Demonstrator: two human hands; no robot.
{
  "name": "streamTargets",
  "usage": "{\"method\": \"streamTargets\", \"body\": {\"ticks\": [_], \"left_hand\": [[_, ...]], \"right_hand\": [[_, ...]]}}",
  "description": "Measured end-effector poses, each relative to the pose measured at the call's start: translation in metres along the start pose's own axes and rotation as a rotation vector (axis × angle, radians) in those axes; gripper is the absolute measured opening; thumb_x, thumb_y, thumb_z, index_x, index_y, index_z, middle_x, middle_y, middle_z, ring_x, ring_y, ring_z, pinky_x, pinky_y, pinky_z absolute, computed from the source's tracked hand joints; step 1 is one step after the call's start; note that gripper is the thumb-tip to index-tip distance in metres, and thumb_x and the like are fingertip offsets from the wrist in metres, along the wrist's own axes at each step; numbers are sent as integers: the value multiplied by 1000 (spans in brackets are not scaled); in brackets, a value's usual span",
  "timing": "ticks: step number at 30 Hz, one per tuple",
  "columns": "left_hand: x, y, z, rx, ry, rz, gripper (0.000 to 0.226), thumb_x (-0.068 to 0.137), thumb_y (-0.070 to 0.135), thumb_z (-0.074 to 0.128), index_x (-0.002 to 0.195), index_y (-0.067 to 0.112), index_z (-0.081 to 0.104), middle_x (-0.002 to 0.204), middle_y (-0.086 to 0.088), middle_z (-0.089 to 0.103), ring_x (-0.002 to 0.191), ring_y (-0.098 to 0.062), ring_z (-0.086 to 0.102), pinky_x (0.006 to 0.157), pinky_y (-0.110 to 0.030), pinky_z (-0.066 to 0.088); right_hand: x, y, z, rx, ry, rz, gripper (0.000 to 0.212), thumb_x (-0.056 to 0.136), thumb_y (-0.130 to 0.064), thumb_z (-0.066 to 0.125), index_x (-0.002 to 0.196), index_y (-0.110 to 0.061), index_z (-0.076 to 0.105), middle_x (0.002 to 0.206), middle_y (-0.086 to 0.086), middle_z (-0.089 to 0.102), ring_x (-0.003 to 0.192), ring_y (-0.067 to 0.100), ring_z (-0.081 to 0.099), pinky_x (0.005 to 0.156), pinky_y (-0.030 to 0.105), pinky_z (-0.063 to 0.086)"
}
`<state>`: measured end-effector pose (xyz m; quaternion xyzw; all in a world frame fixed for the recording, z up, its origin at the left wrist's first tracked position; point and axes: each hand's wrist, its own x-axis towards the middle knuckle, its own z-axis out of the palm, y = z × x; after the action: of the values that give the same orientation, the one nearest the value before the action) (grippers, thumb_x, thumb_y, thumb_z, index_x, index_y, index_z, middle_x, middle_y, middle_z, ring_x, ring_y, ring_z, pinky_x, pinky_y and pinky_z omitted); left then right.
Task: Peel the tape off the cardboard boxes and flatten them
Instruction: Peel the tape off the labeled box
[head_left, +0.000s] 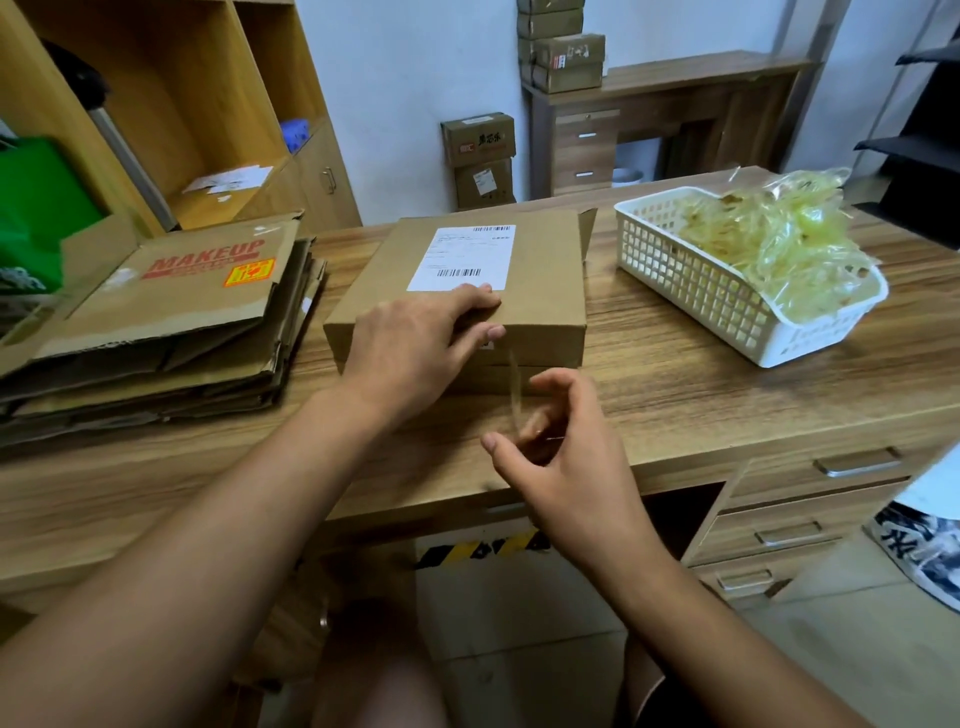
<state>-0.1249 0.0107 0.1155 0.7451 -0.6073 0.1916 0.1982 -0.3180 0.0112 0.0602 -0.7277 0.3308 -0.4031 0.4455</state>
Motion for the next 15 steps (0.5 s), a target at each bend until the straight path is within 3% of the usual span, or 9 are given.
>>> {"method": "streamTargets", "body": {"ticks": [3, 5, 7, 9, 10, 15], "left_hand": [[4, -8, -5, -38, -68, 7, 42, 90, 67, 51, 129, 52, 56, 130, 20, 64, 110, -22, 65, 73, -33, 44], [6, -17, -10, -104, -188, 27, 44, 92, 62, 53, 135, 56, 49, 142, 24, 54, 130, -15, 54, 91, -38, 48], [5, -28, -13, -107, -298, 82, 50, 96, 56, 51, 145, 55, 39, 154, 24, 39, 147, -5, 28, 110, -40, 37], [0, -38, -16, -91, -323, 94, 55, 99, 52, 49, 151, 50, 32, 159, 21, 29, 150, -4, 18, 120, -40, 20], [-2, -43, -17, -90, -317, 72, 56, 99, 53, 48, 151, 50, 30, 160, 20, 27, 150, -5, 18, 121, -40, 17], [-11, -50, -20, 3, -225, 8, 54, 94, 67, 39, 147, 58, 31, 155, 28, 33, 143, -5, 34, 100, -39, 42]], "right_hand": [[9, 8, -10, -138, 25, 9, 54, 81, -36, 83, 124, -35, 51, 79, -8, 56, 77, 3, 58, 65, 10, 45], [18, 12, -17, -269, 59, -37, 35, 88, -30, 78, 119, -27, 62, 81, -12, 53, 79, -2, 55, 65, 5, 40], [25, 16, -24, -320, 83, -45, 22, 94, -24, 70, 116, -23, 70, 80, -16, 51, 76, -5, 53, 65, 4, 37], [31, 20, -28, -317, 90, -33, 18, 97, -23, 67, 114, -26, 72, 78, -18, 50, 71, -5, 51, 63, 8, 36], [33, 22, -29, -306, 89, -34, 18, 97, -22, 66, 113, -27, 73, 77, -18, 51, 69, -4, 51, 63, 9, 35], [36, 24, -31, -248, 61, -15, 21, 99, -22, 63, 116, -31, 72, 74, -11, 56, 67, 9, 58, 63, 20, 39]]}}
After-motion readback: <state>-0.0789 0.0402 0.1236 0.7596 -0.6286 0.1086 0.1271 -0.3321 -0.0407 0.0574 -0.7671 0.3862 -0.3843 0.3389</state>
